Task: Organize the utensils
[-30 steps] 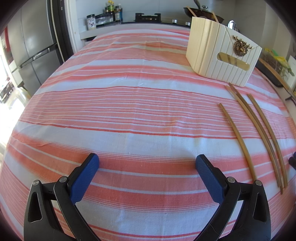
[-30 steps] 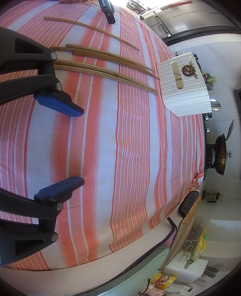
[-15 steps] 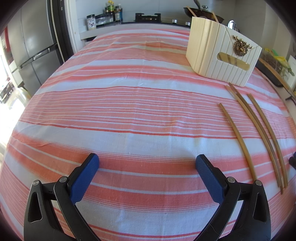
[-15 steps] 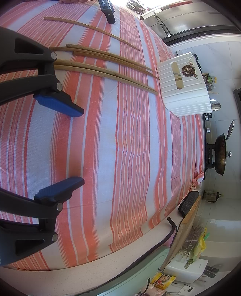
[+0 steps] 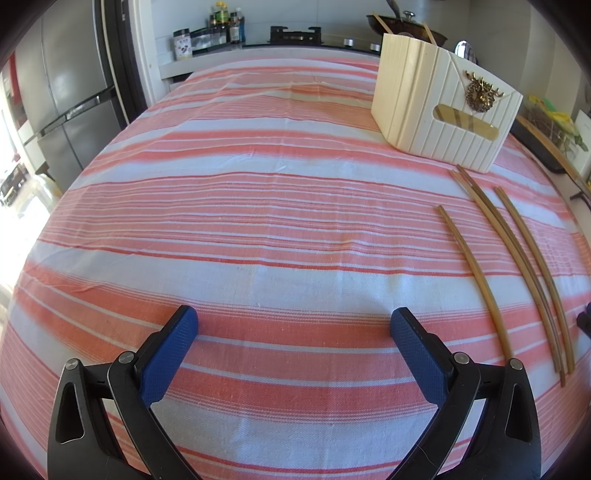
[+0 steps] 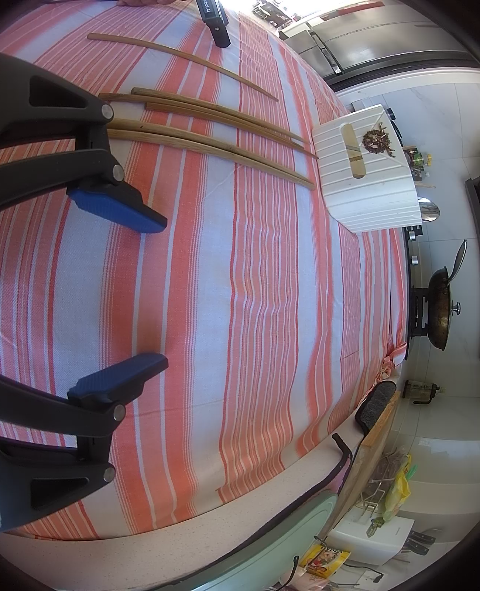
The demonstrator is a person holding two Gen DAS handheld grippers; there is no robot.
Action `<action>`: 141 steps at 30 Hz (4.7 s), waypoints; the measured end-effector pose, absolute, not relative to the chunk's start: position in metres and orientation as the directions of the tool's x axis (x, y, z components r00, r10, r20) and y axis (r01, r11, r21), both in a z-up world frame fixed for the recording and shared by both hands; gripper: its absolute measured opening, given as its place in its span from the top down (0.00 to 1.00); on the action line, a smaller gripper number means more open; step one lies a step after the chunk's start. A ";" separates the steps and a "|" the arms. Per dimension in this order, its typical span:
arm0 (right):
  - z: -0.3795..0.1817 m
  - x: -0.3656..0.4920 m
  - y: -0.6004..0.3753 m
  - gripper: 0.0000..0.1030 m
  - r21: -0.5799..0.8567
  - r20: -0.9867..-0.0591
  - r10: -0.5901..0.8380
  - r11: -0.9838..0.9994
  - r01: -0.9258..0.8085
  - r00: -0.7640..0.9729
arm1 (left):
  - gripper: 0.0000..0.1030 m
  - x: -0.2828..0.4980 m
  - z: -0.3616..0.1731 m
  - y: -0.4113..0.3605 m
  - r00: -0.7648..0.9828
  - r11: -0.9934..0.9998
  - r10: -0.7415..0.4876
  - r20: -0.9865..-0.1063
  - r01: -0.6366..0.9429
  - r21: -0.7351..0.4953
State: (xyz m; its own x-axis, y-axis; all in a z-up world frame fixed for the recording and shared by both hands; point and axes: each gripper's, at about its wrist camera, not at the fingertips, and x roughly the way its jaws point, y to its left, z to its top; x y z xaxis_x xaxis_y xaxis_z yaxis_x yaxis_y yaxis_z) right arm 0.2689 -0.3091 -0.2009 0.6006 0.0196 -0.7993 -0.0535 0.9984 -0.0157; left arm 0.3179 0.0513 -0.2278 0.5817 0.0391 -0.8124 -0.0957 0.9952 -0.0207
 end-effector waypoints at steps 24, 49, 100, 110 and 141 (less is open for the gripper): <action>-0.154 0.238 -0.308 0.33 0.020 -0.744 0.075 0.996 -0.091 0.664 | 0.01 0.312 -0.208 0.053 0.598 0.982 -0.100 -0.795 -0.071 -0.177; -0.192 0.339 -0.221 0.88 0.117 -0.920 0.230 0.934 -0.338 0.317 | 0.21 0.312 -0.217 -0.058 0.530 0.997 -0.019 -0.848 0.072 0.023; -0.193 0.406 -0.250 0.70 0.032 -0.942 0.132 0.951 -0.307 0.310 | 0.93 0.398 -0.209 -0.013 0.379 0.971 -0.112 -0.918 0.238 -0.020; -0.148 0.399 -0.257 0.93 0.078 -0.854 0.201 0.961 -0.263 0.479 | 0.96 0.376 -0.167 0.004 0.513 0.971 -0.197 -0.836 0.219 -0.094; 0.036 0.308 -0.270 0.93 0.182 -0.506 0.411 0.910 -0.372 0.758 | 0.96 0.303 0.003 0.031 0.741 0.923 -0.385 -0.551 0.297 -0.246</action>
